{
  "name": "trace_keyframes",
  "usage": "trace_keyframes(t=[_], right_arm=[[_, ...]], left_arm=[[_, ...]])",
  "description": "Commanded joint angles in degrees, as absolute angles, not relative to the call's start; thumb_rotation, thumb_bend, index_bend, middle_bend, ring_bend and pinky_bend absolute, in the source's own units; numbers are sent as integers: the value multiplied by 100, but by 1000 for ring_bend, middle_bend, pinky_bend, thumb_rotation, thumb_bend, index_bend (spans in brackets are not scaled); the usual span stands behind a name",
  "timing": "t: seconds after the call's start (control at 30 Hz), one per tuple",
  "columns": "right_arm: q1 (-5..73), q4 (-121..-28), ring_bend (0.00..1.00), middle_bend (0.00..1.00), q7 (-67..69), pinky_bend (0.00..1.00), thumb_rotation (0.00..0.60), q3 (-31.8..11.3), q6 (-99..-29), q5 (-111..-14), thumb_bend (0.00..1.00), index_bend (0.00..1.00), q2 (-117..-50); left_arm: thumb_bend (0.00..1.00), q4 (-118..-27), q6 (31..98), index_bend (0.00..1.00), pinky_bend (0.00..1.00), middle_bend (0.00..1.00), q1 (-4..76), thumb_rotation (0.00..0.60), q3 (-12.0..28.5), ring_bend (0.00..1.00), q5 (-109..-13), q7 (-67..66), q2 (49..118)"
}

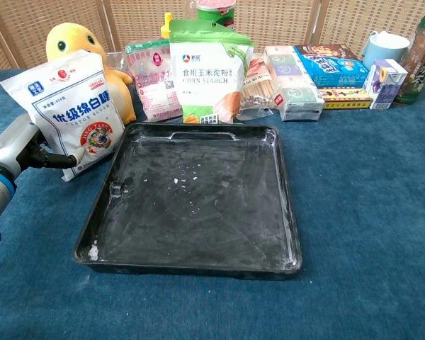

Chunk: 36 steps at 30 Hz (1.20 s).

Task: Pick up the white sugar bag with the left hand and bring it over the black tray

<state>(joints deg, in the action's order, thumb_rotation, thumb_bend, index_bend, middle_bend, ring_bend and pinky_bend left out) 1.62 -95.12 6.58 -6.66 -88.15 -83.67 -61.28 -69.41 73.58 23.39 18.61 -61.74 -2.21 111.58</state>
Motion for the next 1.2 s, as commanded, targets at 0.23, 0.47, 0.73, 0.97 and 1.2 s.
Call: trace_keyframes(t=[0.23,0.47,0.73,0.97,1.2], right_arm=[[165,-9519,0,0,676,0,600,-661,-8804,-8364,0,14,-6127],[168,-9521,0,0,702,0,600,-662,-8793,-8356,0,14,-6120],[176,-9528,0,0,731,0,600,-660,-8764,-8340,0,15,-6111],[172,-9537,0,0,743,0,600,-662,-8761,-8320,0,14,-6107],[174,-9541,0,0,745,0,600,-660,-8770,-8340,0,15,-6108]], left_arm=[[473,-6926,7680,521,541,518,2234,600,1824,549,-6573,201,11068],[481,-6991,8017,592,575,582,2123,600,1709,607,-7011,505,10880],[490,-7167,8182,650,608,634,1976,600,1566,656,-7302,720,10552],[490,-7333,8407,659,619,639,1909,600,1227,661,-8002,1045,10097],[490,-7491,8803,674,622,650,1889,600,1040,672,-8730,1347,9475]])
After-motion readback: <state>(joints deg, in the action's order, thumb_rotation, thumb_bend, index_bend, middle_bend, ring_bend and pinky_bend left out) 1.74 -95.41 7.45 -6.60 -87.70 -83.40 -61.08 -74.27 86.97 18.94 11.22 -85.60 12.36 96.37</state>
